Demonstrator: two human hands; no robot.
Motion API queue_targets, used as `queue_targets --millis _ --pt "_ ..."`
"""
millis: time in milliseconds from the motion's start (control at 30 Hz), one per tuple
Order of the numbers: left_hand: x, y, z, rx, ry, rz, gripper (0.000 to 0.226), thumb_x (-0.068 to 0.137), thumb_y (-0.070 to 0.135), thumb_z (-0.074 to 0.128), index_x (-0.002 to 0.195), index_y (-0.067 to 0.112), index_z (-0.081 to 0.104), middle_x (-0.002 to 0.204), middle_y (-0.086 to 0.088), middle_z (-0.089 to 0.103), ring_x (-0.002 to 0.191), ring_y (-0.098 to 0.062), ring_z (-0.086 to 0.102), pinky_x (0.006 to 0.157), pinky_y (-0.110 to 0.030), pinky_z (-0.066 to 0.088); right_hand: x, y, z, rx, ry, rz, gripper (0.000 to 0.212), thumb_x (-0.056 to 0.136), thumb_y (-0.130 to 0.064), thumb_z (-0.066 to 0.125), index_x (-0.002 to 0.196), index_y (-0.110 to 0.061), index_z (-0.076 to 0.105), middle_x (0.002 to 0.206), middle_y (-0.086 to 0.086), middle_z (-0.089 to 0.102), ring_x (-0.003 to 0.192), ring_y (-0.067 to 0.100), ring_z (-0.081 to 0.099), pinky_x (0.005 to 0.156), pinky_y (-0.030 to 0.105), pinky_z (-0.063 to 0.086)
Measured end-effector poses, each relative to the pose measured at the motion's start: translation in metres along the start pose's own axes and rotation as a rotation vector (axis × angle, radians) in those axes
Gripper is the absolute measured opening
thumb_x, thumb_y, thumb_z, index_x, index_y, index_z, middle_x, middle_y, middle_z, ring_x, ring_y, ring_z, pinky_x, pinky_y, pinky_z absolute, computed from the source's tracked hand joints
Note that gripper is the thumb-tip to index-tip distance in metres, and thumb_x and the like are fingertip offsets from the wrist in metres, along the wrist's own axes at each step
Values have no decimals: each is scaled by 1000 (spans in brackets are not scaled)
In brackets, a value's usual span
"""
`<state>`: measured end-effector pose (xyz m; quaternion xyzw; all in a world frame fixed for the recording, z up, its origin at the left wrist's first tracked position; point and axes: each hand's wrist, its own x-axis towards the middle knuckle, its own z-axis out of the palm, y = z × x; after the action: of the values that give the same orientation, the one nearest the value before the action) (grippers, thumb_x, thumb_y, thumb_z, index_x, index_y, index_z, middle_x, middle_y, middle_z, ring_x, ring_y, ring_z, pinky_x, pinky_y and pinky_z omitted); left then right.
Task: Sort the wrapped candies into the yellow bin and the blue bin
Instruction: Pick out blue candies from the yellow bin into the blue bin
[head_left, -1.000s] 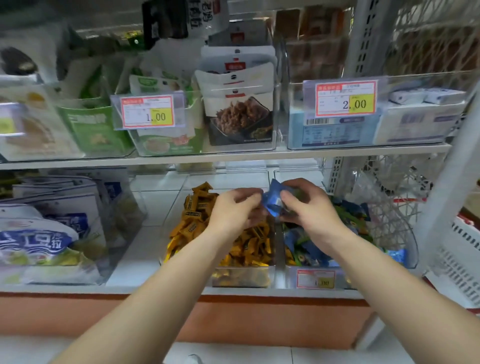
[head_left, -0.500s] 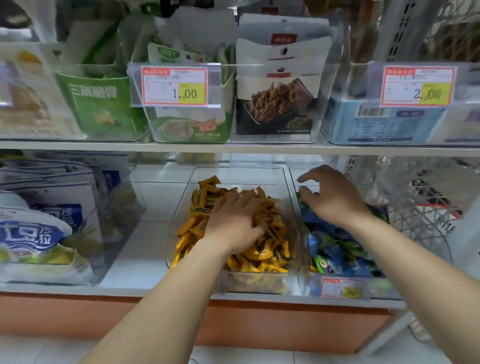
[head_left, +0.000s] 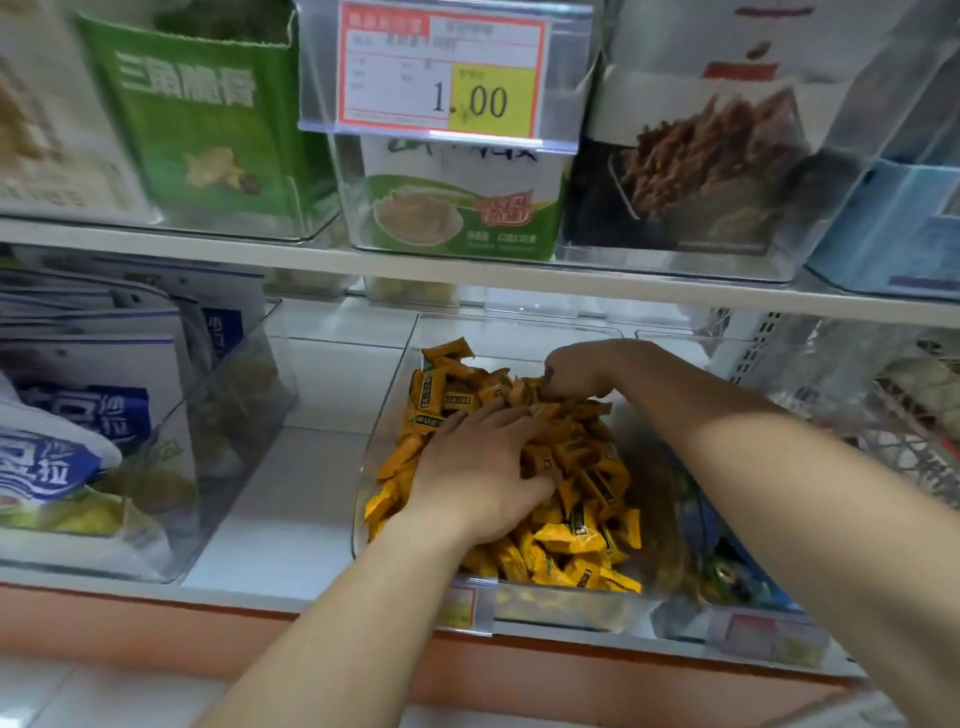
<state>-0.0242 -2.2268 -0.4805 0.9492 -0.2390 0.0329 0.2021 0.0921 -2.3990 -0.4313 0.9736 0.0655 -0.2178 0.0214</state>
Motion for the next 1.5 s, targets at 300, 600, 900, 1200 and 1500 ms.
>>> queue_targets --millis 300,600,900,1200,1500 --pt "-3 1 0 -33 14 5 58 87 60 49 142 43 44 155 20 36 148 -6 17 119 -34 8 -12 -3 9 156 -58 -32 23 95 -23 51 85 -7 63 81 7 59 63 18 53 57 30 45" --pt "-6 9 -6 -140 45 -69 55 84 60 55 137 45 47 140 16 54 137 -13 41 113 -37 31 -82 11 18 600 304 -338 39 81 -34 79 115 -42 61 117 -14 62 107 6 61 87 27 51" --pt "-9 19 -15 -390 164 -25 67 77 63 53 140 58 34 148 16 45 133 -11 44 106 -37 40 -119 23 13 744 86 -410 60 84 -17 76 138 -31 53 125 -11 67 114 5 64 95 24 52" --pt "-7 3 -4 -106 -12 25 42 86 68 53 119 46 65 153 18 40 141 -9 33 122 -42 10 -49 -2 7 164 222 -73 40 98 -26 55 136 -13 54 134 8 56 116 25 56 95 33 47" --pt "-8 -1 -5 -117 -35 32 45 86 68 50 122 44 64 155 19 36 142 -10 31 120 -38 7 -24 -16 9 137 -121 76 26 102 -34 46 110 -12 56 93 4 54 80 16 55 81 34 48"
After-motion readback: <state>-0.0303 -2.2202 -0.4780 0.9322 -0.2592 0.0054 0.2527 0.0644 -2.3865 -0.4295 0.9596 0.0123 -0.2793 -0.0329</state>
